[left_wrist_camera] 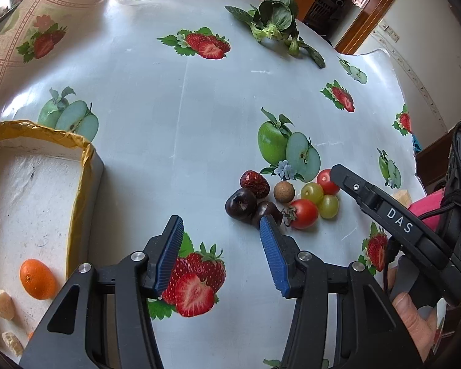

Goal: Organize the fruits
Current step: 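Close the right tool on the red tomato while the left tool approaches a dark plum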

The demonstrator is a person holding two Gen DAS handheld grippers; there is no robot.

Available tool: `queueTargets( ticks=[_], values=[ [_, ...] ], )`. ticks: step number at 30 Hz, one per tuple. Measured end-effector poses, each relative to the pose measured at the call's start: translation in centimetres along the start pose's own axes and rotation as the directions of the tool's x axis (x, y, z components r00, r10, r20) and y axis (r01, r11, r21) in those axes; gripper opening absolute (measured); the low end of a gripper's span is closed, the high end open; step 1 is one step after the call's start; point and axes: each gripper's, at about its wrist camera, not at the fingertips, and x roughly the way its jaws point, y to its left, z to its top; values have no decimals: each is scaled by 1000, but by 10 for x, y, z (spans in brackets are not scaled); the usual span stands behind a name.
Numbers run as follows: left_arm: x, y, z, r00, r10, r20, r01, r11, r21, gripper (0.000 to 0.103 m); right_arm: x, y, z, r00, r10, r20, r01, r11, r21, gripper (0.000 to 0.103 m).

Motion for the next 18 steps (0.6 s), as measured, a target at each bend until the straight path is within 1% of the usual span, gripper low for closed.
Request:
queueTargets(
  ticks=[2, 3, 4, 5, 6, 8, 9, 10, 12, 16, 18],
  values=[
    [6, -2, 4, 1000, -9, -1, 9, 1000, -2, 50, 12, -1, 2, 1000, -2, -19, 2, 1000, 0, 62],
    [8, -2, 5, 1000, -12, -3, 12, 1000, -3, 50, 18, -2, 2, 1000, -4, -29, 4, 1000, 1, 60],
    [12, -3, 6, 1000, -15, -4, 15, 1000, -3, 50, 23, -3, 2, 999, 0, -41, 0, 1000, 4, 54],
    [15, -3, 7, 1000, -14, -8, 14, 1000, -4, 50, 28, -5, 1, 999, 7, -53, -6, 1000, 9, 51],
    [19, -3, 8, 1000, -14, -13, 14, 1000, -7, 50, 29, -5, 1, 999, 6, -42, -6, 1000, 2, 48],
    [26, -2, 9, 999, -27, -19, 26, 999, -20, 51, 30, -4, 1, 999, 8, -35, -8, 1000, -15, 44],
    [27, -1, 10, 999, -34, -9, 34, 999, -28, 50, 30, -4, 1, 999, 24, -34, -25, 1000, -14, 36],
    [28, -1, 12, 999, -34, -4, 33, 999, -32, 50, 29, -4, 2, 998, 43, -35, -44, 999, -11, 33],
    [30, 0, 15, 999, -40, -1, 40, 999, -34, 50, 26, -3, 1, 999, 23, -28, -23, 999, -22, 33],
    [33, 6, 16, 998, -69, 6, 70, 996, -52, 51, 12, -8, -5, 999, 36, -4, -36, 999, -4, 33],
    [33, 11, 16, 996, -94, 10, 94, 993, -73, 50, 5, -10, -7, 999, 47, 2, -47, 999, 9, 33]
  ],
)
